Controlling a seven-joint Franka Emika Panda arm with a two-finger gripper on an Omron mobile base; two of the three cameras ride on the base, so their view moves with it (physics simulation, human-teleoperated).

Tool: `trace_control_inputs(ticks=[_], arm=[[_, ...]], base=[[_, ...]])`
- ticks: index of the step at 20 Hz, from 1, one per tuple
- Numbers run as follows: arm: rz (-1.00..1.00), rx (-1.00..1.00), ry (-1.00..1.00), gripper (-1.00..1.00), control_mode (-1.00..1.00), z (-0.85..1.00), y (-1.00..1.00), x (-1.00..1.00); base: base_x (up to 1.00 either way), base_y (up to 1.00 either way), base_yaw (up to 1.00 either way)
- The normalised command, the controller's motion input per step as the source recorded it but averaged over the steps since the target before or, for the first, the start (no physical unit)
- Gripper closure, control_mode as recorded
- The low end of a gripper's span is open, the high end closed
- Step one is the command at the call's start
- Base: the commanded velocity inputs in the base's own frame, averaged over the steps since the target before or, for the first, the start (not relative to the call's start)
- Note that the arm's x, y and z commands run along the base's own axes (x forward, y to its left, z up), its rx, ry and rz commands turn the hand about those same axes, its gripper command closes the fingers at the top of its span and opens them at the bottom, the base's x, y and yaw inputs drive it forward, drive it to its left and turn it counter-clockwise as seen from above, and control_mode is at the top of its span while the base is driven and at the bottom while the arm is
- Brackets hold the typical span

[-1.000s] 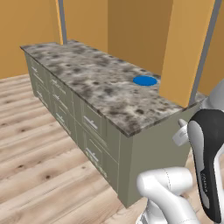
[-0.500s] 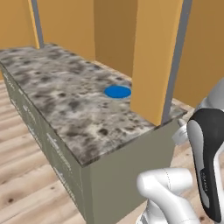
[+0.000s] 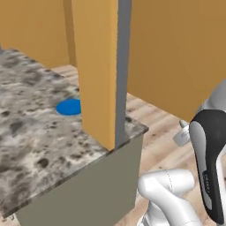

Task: Take the fish from the fridge and place it on the digital scale on the counter by the fridge. Wait a few seconds for a reading, then move it to the plate on the dining counter.

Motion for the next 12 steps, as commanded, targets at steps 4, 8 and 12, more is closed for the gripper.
trace_control_inputs(ticks=[4, 8, 12], arm=[[0.00, 0.00, 0.00, 1.00, 1.00, 0.00, 0.00, 0.00], [0.00, 0.00, 0.00, 1.00, 1.00, 0.00, 0.00, 0.00], [0.00, 0.00, 0.00, 1.00, 1.00, 0.00, 0.00, 0.00]], base=[[0.76, -1.00, -0.20], [1.00, -1.00, -0.07], [1.00, -1.00, 0.13]])
